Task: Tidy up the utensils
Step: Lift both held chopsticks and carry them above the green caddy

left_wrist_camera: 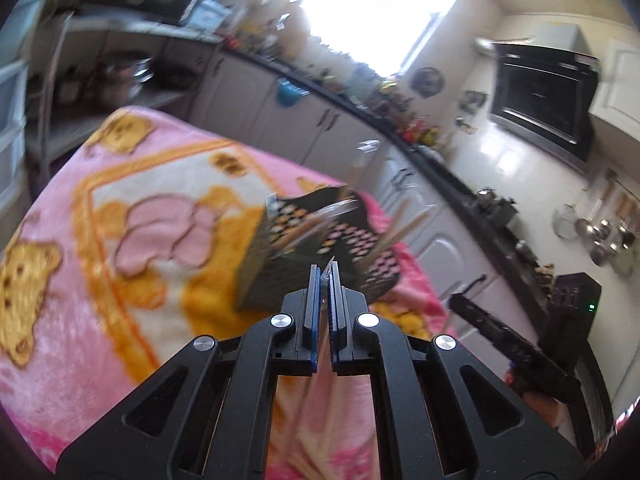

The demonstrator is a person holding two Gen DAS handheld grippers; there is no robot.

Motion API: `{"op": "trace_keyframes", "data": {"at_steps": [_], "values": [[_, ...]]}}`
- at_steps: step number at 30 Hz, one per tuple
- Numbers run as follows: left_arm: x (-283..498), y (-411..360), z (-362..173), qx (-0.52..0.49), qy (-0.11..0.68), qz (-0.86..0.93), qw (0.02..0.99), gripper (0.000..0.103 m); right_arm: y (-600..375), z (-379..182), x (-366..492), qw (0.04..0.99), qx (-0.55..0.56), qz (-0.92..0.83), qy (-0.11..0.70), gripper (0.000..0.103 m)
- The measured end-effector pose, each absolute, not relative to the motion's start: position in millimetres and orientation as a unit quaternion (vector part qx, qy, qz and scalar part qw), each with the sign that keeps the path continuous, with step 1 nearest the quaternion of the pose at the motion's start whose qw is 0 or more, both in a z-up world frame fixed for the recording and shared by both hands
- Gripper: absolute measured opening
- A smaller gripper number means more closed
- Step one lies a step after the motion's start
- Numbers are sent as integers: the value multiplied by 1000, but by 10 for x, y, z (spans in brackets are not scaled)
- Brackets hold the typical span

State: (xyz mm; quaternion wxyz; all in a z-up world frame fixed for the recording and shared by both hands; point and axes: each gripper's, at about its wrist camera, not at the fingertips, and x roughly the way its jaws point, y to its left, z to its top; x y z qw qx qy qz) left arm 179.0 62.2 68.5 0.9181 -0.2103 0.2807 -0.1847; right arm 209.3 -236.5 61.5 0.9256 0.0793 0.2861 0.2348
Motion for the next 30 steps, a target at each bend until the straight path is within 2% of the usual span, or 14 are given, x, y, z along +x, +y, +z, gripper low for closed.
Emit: {"op": "trace_keyframes", "data": {"at_steps": [18,30], "values": [[1921,-145,1207,-164,242,-279,915,1,-2768,1089,1822,955,79,189,216,3],[2121,-398,1486,-155,216,-304,915,1,-2892,1404,1828,965,70,178,182,3]]}}
